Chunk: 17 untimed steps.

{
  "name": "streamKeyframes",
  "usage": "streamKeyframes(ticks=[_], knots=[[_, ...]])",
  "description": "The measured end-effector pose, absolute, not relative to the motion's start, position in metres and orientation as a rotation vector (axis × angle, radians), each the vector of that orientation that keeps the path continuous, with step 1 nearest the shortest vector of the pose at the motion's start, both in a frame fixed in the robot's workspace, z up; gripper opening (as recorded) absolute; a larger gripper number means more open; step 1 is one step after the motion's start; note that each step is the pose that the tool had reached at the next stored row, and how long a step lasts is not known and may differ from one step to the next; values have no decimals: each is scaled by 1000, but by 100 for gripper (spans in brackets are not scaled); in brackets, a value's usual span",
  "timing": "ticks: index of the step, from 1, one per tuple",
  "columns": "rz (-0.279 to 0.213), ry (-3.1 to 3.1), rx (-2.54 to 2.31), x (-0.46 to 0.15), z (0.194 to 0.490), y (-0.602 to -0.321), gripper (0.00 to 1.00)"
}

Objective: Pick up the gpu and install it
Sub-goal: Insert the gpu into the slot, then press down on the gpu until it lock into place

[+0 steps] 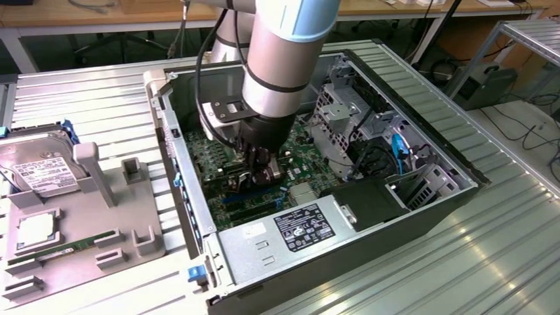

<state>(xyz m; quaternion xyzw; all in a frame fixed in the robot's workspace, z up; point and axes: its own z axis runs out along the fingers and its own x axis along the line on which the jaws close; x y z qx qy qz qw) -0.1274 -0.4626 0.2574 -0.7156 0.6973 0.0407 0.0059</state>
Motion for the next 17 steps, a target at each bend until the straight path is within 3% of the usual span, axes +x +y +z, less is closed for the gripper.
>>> streamKeyframes(ticks=[9,10,12,17], knots=[[128,2182,-2240,-129,251,-463,27],[128,2182,-2240,-129,251,-463,34],[127,2183,-2240,-129,252,-463,34],[127,2183,-2240,-129,275,-463,34]])
